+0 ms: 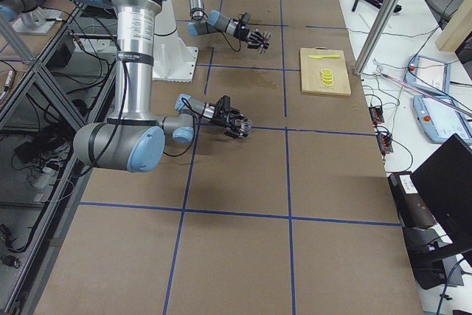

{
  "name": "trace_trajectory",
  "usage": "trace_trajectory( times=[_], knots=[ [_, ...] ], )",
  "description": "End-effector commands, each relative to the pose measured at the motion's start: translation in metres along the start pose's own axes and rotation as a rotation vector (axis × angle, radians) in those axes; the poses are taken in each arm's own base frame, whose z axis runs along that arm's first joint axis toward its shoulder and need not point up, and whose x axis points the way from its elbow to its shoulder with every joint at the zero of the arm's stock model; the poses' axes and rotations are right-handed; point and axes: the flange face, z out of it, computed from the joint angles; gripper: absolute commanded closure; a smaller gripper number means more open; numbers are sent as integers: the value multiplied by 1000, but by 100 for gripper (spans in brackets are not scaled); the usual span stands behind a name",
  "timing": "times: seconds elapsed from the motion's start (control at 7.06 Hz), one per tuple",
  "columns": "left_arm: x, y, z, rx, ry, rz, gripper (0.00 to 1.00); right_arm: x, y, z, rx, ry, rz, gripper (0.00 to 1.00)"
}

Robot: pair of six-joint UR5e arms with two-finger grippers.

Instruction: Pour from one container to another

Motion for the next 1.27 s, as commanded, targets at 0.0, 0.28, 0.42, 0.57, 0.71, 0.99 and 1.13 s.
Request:
trace_trajectory(
  times=[0.0, 0.28, 0.42, 0.57, 0.71, 0.99, 1.13],
  knots=[
    [0, 1, 0, -1, -1, 1, 100, 2, -3, 3, -1, 5, 1, 7],
    [0, 1, 0, -1, -1, 1, 100, -7, -5, 4, 0, -3, 13, 8],
    [0, 1, 0, -1, -1, 1, 100, -7, -4, 5, -2, -1, 11, 8],
    [0, 1, 0, -1, -1, 1, 100, -5, -3, 6, -3, 2, 7, 10],
    [1, -1, 0, 1, 1, -1, 100, -1, 2, 8, -4, 8, -1, 14],
    [0, -1, 0, 1, 1, -1, 100, -3, 2, 9, -7, 5, 1, 34],
    [0, -1, 0, 1, 1, -1, 100, -6, -1, 7, -6, 1, 7, 52]
  ],
)
